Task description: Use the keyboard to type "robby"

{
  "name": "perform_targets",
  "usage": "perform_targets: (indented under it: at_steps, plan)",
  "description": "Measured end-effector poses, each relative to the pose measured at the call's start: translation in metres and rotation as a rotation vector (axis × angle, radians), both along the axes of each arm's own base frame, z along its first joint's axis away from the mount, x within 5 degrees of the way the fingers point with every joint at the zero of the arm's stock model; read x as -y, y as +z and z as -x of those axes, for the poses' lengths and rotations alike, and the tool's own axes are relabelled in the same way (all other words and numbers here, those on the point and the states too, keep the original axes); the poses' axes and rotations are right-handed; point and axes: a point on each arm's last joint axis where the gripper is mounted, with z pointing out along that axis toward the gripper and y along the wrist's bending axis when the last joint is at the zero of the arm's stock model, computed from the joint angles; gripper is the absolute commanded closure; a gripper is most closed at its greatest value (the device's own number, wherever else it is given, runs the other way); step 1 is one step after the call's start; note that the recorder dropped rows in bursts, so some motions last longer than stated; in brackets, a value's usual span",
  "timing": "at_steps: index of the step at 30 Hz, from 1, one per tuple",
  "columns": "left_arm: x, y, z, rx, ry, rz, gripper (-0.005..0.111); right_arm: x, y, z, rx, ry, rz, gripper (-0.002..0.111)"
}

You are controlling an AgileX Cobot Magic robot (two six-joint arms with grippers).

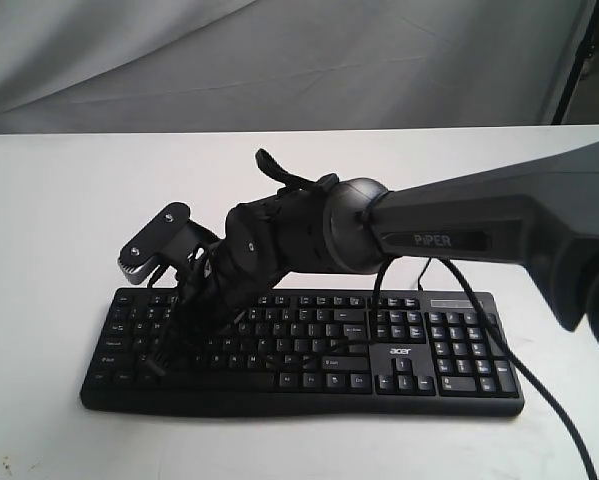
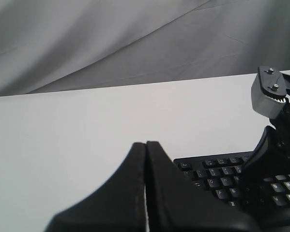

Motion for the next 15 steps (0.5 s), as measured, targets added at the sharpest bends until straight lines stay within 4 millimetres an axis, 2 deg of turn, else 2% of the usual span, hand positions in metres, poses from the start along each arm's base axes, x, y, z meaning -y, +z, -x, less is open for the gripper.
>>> perform_targets:
  at_steps: [9, 11, 12, 15]
  plan:
    - [0.0, 0.0, 0.0, 0.0, 0.0, 0.0, 0.107, 0.0, 0.004, 0.0, 0.002, 0.001, -0.004, 0.108]
    - [0.0, 0.0, 0.0, 0.0, 0.0, 0.0, 0.107, 0.001, 0.023, 0.002, 0.02, 0.004, -0.028, 0.108]
    - [0.0, 0.0, 0.0, 0.0, 0.0, 0.0, 0.107, 0.003, 0.047, 0.004, 0.048, 0.007, -0.061, 0.108]
    - [0.0, 0.0, 0.0, 0.0, 0.0, 0.0, 0.107, 0.01, 0.098, 0.01, 0.115, 0.019, -0.124, 0.108]
